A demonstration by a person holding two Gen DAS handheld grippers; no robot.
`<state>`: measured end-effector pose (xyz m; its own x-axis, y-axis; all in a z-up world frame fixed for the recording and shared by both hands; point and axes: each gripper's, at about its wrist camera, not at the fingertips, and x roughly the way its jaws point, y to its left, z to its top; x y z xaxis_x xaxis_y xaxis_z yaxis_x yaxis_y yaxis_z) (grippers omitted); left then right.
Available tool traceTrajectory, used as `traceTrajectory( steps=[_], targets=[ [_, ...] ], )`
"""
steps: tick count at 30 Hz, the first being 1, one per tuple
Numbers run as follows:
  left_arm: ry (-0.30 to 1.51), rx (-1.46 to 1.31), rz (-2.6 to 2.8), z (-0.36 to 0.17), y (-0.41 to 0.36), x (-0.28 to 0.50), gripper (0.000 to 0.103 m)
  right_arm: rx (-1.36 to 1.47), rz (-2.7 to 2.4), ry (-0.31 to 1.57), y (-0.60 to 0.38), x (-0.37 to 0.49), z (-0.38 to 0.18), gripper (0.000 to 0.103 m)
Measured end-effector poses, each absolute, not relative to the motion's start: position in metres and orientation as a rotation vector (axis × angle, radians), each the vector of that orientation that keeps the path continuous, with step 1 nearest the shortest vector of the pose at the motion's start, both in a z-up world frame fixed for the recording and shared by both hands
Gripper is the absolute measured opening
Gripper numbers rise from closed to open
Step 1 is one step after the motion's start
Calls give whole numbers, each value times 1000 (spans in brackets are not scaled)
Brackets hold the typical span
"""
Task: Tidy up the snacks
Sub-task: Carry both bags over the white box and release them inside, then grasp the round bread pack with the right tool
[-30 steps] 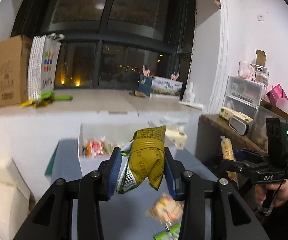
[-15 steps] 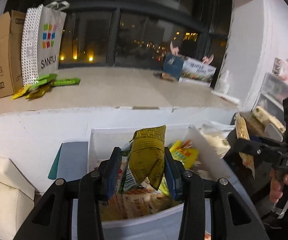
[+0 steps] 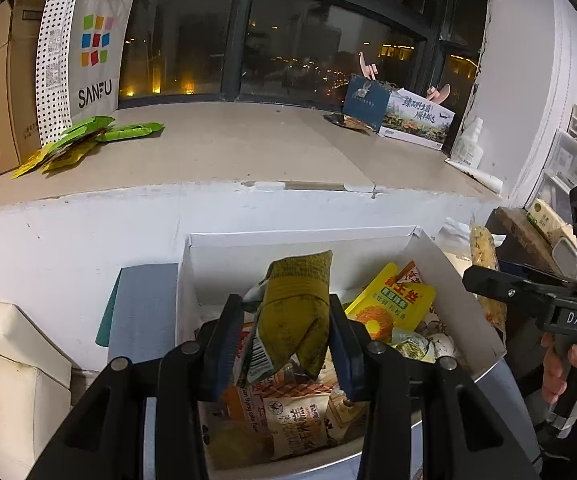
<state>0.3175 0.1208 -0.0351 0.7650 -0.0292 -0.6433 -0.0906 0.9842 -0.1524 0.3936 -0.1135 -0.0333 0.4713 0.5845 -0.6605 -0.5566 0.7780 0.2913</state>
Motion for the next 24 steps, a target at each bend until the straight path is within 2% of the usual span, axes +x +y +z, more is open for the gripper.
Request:
traceTrajectory(
  steps=[5, 8, 9, 10, 11, 12, 19, 24],
  targets=[
    [716, -174, 40, -40, 121, 321, 45, 32, 705, 830, -111, 395, -36, 80],
    [727, -184, 44, -42, 123, 322, 53, 18, 704, 841, -107, 397, -39, 80],
    [731, -177, 61, -42, 123, 322, 72, 17, 702, 843, -106, 398, -40, 81],
    [736, -177, 72, -42, 124, 323, 103, 23, 699, 848, -106, 399, -40, 86],
    [741, -184, 81, -43, 125, 323, 103, 31, 698, 862, -106, 401, -42, 99],
    [738, -190, 82, -43, 126, 322, 103, 31, 692, 871, -105, 402, -43, 103],
    [729, -183, 92, -39, 126, 312, 103, -6, 664, 811, -111, 395, -34, 103],
    [667, -169, 66, -21, 114, 273, 103, -6, 692, 710, -126, 368, -12, 103]
  ],
)
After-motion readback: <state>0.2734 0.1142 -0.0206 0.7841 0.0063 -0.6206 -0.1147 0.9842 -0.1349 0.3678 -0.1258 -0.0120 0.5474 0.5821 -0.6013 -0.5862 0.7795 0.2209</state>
